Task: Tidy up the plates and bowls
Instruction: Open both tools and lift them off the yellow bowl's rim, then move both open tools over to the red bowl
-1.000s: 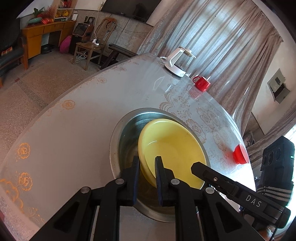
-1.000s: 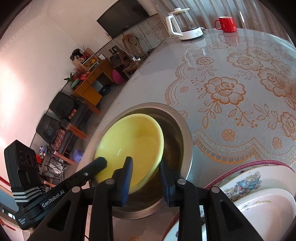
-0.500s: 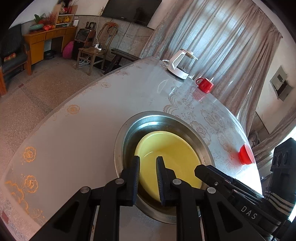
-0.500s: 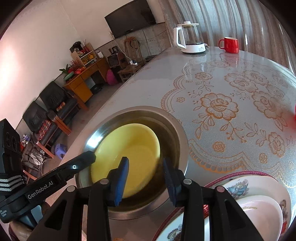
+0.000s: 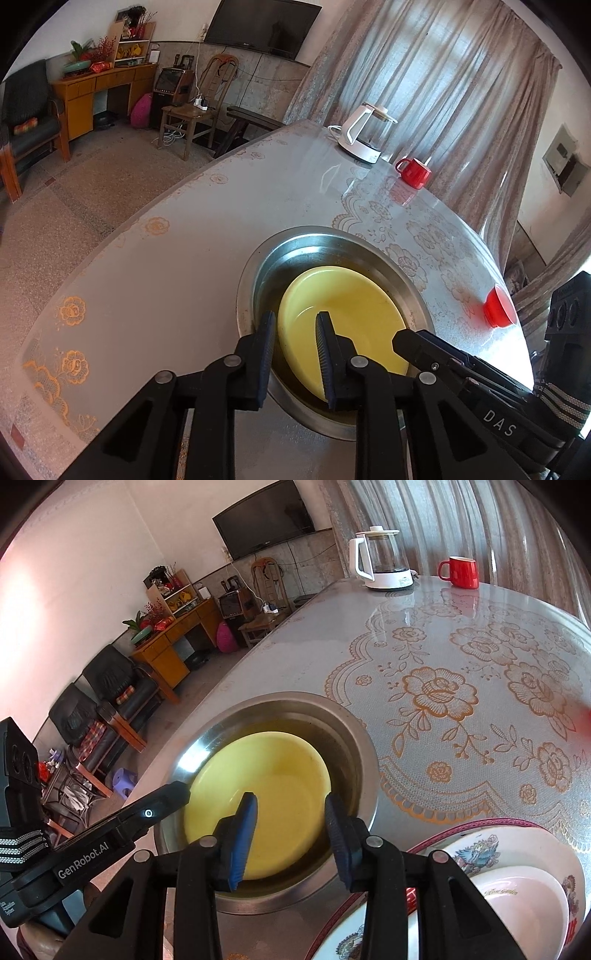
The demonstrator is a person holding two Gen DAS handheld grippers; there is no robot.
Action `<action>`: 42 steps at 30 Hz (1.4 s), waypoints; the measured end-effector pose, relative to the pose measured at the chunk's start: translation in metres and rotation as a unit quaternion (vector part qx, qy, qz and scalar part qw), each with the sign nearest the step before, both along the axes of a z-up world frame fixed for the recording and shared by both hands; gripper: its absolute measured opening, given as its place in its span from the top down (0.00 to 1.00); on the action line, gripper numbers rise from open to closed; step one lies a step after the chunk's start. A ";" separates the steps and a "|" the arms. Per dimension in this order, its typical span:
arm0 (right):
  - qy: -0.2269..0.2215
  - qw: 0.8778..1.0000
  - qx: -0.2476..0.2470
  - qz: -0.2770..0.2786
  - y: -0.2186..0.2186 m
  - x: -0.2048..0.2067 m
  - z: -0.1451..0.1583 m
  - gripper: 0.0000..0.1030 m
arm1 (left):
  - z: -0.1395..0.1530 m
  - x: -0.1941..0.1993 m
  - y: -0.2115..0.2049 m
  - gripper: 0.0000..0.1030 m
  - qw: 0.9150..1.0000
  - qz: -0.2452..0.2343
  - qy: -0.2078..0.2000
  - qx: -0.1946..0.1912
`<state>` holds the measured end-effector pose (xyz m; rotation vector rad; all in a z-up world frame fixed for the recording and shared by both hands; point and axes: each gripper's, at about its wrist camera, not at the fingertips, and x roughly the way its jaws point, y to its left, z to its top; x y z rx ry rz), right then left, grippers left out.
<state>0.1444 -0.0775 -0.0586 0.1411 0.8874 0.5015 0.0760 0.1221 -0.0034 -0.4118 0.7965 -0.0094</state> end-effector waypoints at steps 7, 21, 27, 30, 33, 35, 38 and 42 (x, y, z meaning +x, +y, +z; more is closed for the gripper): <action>-0.001 1.000 0.006 0.000 -0.003 -0.006 0.002 0.63 | 0.006 -0.006 -0.008 0.76 0.999 -0.003 -0.019 0.038; 0.005 0.997 0.050 -0.053 -0.059 -0.019 0.012 0.62 | 0.020 -0.002 -0.040 0.71 0.997 -0.048 -0.035 0.047; 0.004 0.992 0.067 -0.106 -0.106 -0.025 0.017 0.61 | 0.030 0.002 -0.076 0.68 0.993 -0.092 -0.041 0.057; 0.002 0.988 0.073 -0.136 -0.133 -0.028 0.018 0.59 | 0.035 0.006 -0.098 0.68 0.990 -0.118 -0.044 0.061; -0.001 0.982 0.083 -0.168 -0.161 -0.033 0.019 0.58 | 0.038 0.011 -0.118 0.68 0.987 -0.142 -0.044 0.065; -0.002 0.978 0.090 -0.190 -0.179 -0.037 0.018 0.58 | 0.039 0.014 -0.132 0.68 0.984 -0.157 -0.043 0.068; -0.001 0.970 0.098 -0.221 -0.207 -0.042 0.015 0.55 | 0.040 0.018 -0.150 0.68 0.981 -0.179 -0.039 0.070; 0.006 0.960 0.109 -0.258 -0.240 -0.045 0.007 0.55 | 0.039 0.022 -0.173 0.65 0.976 -0.203 -0.029 0.070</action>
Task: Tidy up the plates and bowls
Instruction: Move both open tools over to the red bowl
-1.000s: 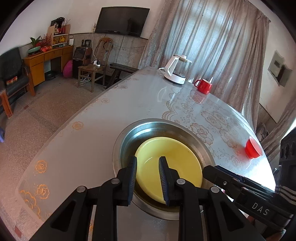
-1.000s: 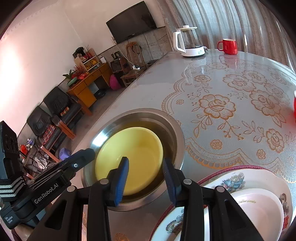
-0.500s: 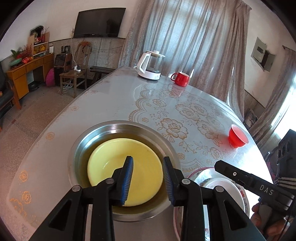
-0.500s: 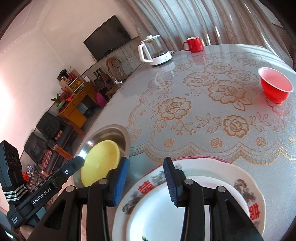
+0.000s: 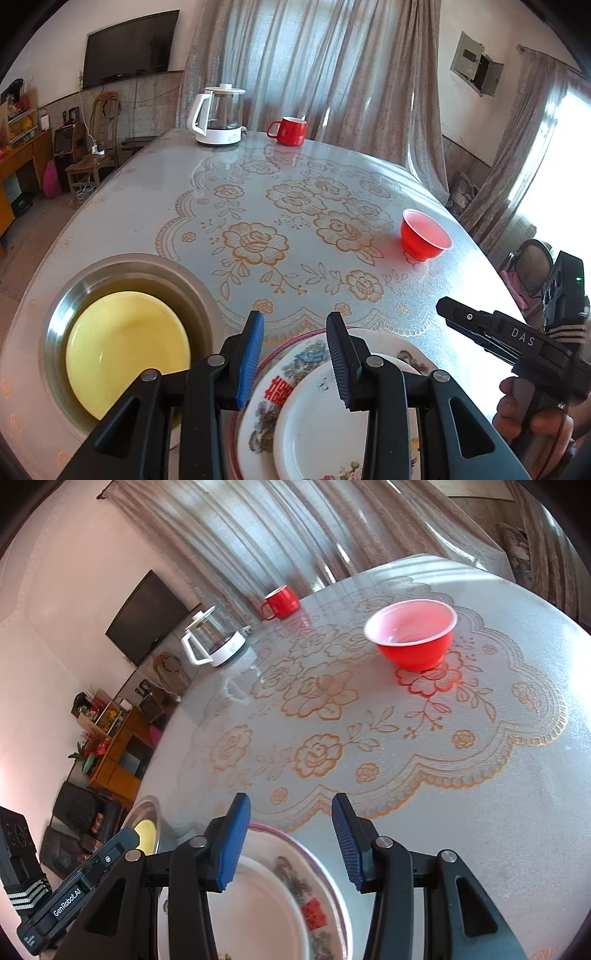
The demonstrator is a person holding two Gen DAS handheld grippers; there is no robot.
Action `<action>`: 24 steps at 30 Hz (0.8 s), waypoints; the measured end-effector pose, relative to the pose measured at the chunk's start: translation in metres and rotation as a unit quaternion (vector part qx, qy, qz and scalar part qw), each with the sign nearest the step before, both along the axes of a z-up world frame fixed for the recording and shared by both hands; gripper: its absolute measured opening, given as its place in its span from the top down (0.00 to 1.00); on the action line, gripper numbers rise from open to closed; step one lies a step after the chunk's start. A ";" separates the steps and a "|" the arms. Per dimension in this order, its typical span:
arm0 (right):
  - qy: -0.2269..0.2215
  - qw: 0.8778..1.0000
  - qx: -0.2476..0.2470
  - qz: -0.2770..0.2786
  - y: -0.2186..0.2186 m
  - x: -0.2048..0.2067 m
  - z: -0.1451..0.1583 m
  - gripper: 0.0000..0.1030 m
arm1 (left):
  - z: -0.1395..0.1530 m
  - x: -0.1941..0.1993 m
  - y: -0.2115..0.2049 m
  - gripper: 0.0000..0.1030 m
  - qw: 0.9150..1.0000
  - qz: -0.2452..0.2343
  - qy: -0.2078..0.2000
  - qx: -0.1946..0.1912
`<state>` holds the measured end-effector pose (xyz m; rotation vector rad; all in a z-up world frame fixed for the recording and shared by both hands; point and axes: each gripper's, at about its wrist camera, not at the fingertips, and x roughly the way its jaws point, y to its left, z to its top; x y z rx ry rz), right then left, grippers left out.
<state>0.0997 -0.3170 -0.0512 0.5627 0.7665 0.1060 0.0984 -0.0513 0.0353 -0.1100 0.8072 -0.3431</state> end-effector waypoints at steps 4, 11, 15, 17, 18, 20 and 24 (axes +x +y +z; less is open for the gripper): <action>0.009 0.999 0.007 -0.032 -0.029 -0.001 -0.006 0.55 | 0.000 0.005 -0.022 0.65 1.000 -0.022 0.009 0.003; 0.010 0.996 0.022 -0.081 -0.077 0.000 -0.011 0.55 | -0.002 0.011 -0.051 0.65 0.998 -0.051 0.015 0.018; 0.016 0.995 0.023 -0.099 -0.096 0.004 -0.014 0.55 | -0.005 0.018 -0.062 0.65 0.997 -0.062 0.033 0.013; 0.020 0.994 0.026 -0.107 -0.104 0.005 -0.016 0.55 | -0.005 0.022 -0.067 0.65 0.997 -0.066 0.038 0.012; 0.020 0.993 0.027 -0.109 -0.108 0.006 -0.017 0.55 | -0.005 0.024 -0.069 0.65 0.997 -0.069 0.040 0.012; 0.021 0.993 0.029 -0.114 -0.115 0.007 -0.018 0.55 | -0.005 0.028 -0.075 0.65 0.996 -0.072 0.047 0.012; 0.026 0.992 0.030 -0.119 -0.127 0.012 -0.020 0.55 | -0.002 0.035 -0.087 0.65 0.995 -0.080 0.052 0.008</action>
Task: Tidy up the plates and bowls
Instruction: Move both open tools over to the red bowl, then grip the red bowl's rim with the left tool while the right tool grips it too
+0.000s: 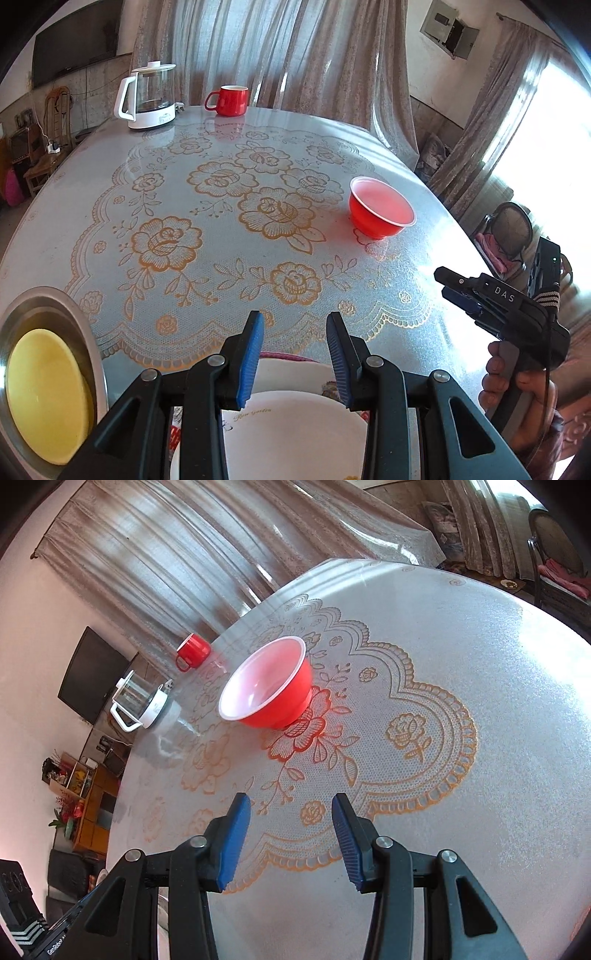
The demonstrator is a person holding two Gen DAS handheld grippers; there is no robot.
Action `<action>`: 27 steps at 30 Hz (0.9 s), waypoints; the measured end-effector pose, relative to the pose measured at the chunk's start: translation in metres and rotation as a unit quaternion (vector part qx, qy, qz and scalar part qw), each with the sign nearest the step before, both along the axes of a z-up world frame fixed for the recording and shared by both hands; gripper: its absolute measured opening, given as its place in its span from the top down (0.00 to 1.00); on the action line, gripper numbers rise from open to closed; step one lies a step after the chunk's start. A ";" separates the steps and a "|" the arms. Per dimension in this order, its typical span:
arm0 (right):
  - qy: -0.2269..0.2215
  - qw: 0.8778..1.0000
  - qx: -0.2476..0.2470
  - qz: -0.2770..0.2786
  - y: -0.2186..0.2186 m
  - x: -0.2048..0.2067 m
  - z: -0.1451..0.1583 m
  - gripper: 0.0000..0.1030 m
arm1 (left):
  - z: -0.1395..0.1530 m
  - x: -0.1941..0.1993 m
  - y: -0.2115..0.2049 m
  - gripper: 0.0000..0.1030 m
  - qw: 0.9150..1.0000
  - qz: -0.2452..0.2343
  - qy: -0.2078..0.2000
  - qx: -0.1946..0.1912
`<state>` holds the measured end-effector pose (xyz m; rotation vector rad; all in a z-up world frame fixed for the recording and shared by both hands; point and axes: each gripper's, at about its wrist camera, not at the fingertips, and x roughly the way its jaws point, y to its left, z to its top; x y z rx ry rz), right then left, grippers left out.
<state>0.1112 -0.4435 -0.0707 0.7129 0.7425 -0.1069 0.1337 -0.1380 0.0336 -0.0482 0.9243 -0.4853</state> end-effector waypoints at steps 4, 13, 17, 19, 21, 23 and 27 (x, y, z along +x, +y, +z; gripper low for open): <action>-0.006 1.000 0.003 -0.005 -0.012 0.006 0.005 0.55 | 0.002 0.008 -0.013 0.65 1.000 -0.006 -0.003 0.004; -0.008 1.000 0.005 -0.015 -0.032 0.034 0.006 0.55 | -0.006 0.044 -0.049 0.65 1.000 -0.014 0.023 0.002; -0.003 1.000 0.008 -0.009 -0.034 0.047 0.001 0.59 | -0.012 0.065 -0.064 0.65 0.998 -0.011 0.053 -0.022; -0.003 1.000 0.007 -0.009 -0.036 0.053 0.001 0.65 | -0.016 0.076 -0.071 0.66 0.997 -0.008 0.063 -0.033; -0.006 1.000 0.007 -0.010 -0.038 0.059 0.001 0.68 | -0.018 0.086 -0.079 0.66 0.997 -0.006 0.069 -0.044; -0.007 1.000 0.007 -0.008 -0.041 0.066 0.002 0.68 | -0.021 0.097 -0.085 0.66 0.995 -0.006 0.083 -0.063; -0.012 1.000 0.020 -0.018 -0.049 0.079 0.002 0.72 | -0.030 0.119 -0.101 0.66 0.990 -0.001 0.102 -0.100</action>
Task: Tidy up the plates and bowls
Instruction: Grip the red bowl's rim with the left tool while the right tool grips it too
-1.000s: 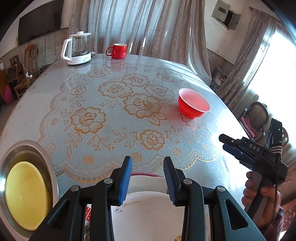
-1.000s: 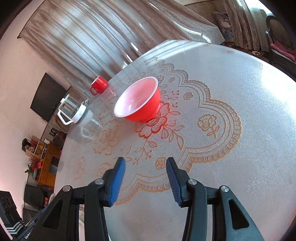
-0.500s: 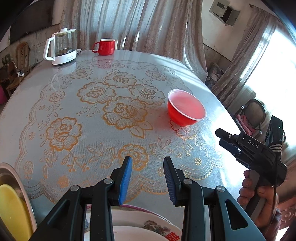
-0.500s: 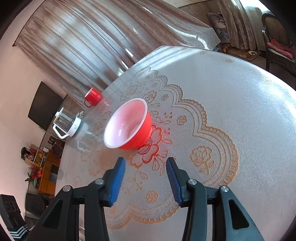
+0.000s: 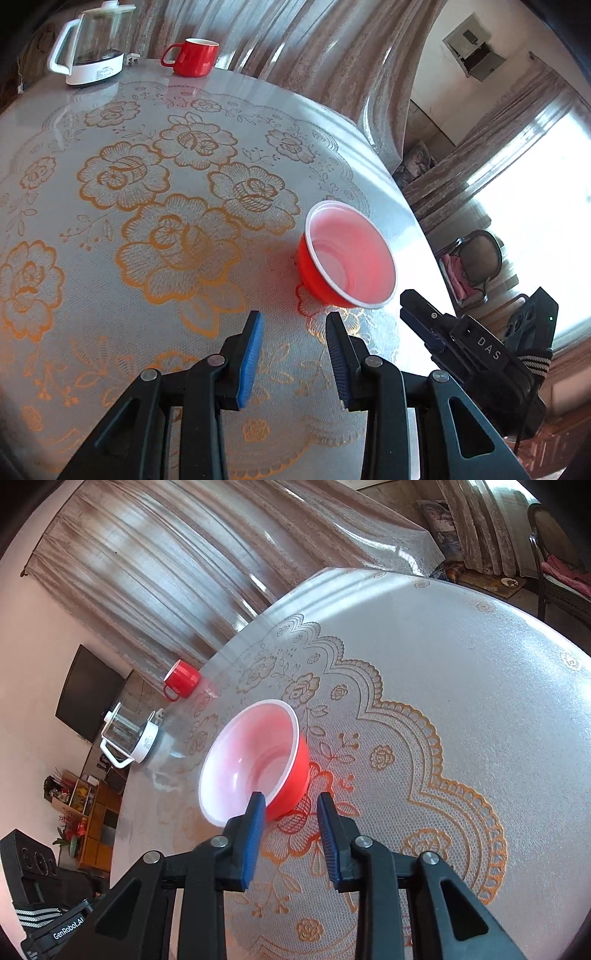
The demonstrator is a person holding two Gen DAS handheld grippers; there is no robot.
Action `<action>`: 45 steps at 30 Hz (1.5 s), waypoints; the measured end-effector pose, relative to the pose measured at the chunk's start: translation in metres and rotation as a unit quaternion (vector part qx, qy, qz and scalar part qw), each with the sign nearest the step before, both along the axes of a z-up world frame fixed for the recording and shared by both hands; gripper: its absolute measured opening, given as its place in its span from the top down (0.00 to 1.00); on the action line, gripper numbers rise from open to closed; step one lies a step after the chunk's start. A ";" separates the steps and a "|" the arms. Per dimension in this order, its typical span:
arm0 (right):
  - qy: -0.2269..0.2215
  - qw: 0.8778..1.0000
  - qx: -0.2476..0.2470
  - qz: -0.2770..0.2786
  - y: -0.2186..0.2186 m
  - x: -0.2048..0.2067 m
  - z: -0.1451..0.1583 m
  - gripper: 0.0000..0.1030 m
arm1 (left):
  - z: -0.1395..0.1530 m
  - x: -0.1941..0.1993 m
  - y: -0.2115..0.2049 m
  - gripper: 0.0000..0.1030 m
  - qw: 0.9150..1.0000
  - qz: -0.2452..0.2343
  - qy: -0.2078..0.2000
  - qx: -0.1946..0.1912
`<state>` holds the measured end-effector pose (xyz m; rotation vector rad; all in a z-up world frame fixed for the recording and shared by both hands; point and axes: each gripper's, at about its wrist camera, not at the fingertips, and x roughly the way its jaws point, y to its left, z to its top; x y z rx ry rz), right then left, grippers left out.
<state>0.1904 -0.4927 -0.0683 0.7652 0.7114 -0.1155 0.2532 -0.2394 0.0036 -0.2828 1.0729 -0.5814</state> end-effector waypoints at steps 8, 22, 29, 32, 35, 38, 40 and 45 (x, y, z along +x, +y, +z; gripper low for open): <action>0.003 1.000 0.010 -0.006 -0.006 0.026 -0.008 0.82 | -0.022 0.031 -0.029 0.68 0.999 0.004 0.032 -0.027; 0.016 1.000 0.007 0.017 -0.001 0.033 -0.012 0.86 | -0.013 0.044 -0.018 0.55 0.996 0.032 0.028 -0.074; 0.026 0.999 0.014 0.039 0.006 0.036 -0.008 0.86 | -0.012 0.037 -0.038 0.71 0.999 -0.007 0.012 -0.036; 0.021 0.999 0.027 0.042 0.006 0.032 -0.007 0.86 | -0.017 0.034 -0.030 0.78 0.999 -0.008 0.017 -0.031; 0.015 0.998 0.047 0.047 0.007 0.028 -0.007 0.86 | -0.019 0.024 -0.019 0.79 1.000 -0.003 0.020 -0.022; 0.013 0.997 0.057 0.058 0.014 0.023 -0.006 0.86 | -0.017 0.011 -0.011 0.79 1.000 0.000 0.016 -0.015; 0.016 0.996 0.058 0.065 0.020 0.020 -0.006 0.86 | -0.012 0.002 -0.006 0.79 1.000 -0.002 0.011 -0.015; 0.008 0.995 0.069 0.075 0.034 0.009 -0.001 0.86 | 0.000 -0.019 0.006 0.79 1.000 -0.004 -0.009 -0.006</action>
